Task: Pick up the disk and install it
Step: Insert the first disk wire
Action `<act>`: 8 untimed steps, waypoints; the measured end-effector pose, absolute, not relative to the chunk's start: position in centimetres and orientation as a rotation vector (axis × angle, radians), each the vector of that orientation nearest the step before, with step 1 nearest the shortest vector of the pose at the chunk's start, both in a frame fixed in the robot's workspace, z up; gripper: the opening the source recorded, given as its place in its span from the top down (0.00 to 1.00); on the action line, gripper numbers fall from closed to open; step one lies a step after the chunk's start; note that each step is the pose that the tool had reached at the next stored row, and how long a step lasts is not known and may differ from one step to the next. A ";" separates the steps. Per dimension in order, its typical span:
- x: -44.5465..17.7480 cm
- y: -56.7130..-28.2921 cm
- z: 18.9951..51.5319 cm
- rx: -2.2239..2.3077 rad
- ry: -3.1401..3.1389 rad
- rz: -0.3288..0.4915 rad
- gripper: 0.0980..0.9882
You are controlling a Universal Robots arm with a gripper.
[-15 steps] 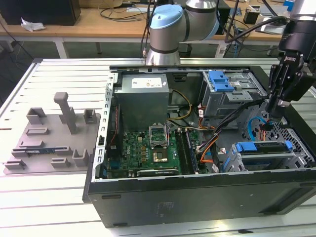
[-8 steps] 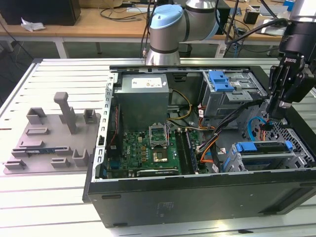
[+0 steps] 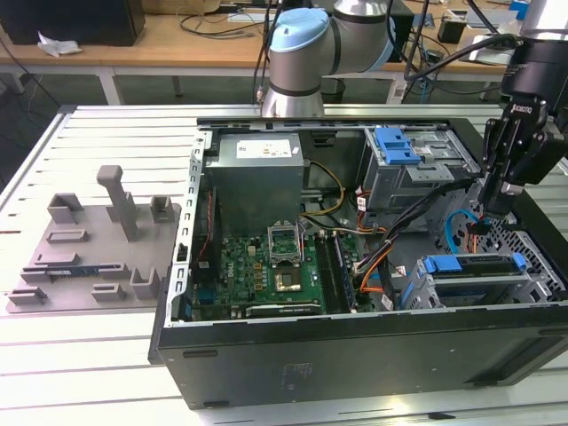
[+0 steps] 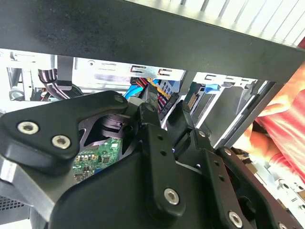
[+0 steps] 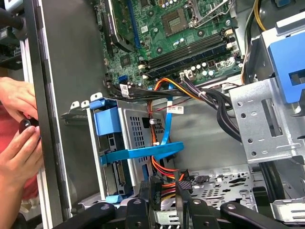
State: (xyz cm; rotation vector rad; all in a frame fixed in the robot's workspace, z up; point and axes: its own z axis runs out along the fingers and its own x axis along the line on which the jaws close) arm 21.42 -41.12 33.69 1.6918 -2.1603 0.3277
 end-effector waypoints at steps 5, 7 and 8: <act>21.4 -41.1 33.7 1.692 -2.160 0.327 0.92; 21.4 -41.1 33.7 1.692 -2.160 0.327 0.92; 21.4 -41.1 33.7 1.692 -2.160 0.327 0.92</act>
